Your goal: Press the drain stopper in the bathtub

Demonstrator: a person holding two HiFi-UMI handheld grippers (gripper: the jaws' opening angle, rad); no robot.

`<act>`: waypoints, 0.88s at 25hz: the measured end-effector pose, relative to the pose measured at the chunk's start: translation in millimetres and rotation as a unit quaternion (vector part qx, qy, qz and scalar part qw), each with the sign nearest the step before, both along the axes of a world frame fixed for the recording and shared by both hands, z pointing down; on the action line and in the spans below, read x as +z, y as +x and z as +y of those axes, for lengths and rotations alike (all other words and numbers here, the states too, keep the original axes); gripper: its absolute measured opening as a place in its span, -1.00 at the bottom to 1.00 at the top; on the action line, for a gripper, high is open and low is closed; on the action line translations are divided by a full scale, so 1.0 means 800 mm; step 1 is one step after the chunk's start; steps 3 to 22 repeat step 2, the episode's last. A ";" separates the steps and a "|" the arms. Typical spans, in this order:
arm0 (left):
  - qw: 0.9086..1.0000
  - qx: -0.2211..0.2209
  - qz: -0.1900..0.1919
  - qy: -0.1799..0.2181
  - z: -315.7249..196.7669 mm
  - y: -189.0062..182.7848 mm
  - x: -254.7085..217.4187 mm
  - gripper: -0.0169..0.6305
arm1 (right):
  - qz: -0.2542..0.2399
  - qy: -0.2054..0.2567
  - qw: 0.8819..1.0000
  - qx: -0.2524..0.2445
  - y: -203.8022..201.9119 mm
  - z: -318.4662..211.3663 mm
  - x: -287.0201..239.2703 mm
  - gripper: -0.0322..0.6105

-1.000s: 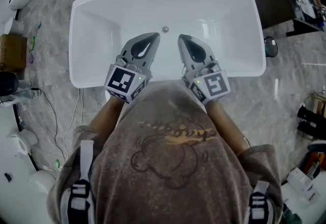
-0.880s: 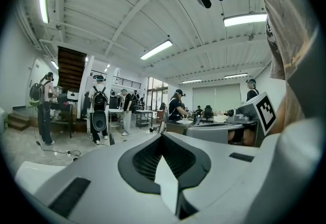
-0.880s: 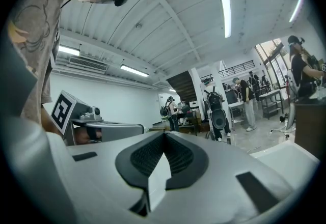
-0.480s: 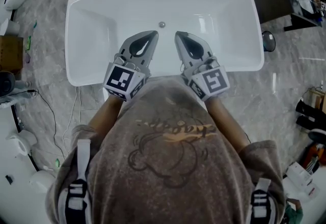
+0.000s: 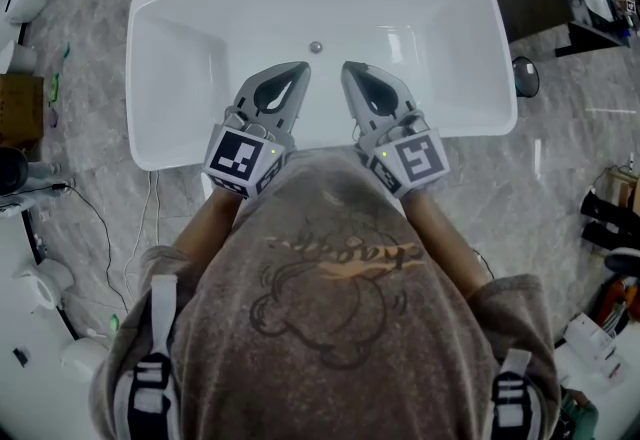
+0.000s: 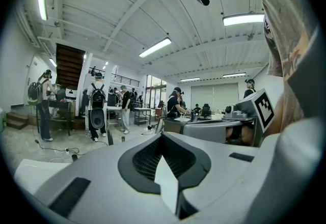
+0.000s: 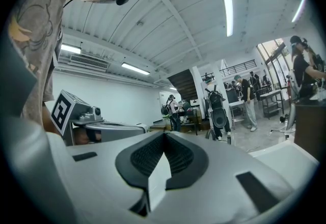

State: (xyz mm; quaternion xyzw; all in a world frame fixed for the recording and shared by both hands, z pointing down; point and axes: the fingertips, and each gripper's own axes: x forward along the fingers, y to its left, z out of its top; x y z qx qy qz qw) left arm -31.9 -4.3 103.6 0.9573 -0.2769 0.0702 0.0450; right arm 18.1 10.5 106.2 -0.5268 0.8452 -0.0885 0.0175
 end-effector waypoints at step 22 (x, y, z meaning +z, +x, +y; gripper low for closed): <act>1.000 -0.002 -0.001 0.000 0.002 -0.002 0.001 -0.94 | -0.001 -0.004 1.000 0.002 0.000 0.002 0.002 -0.90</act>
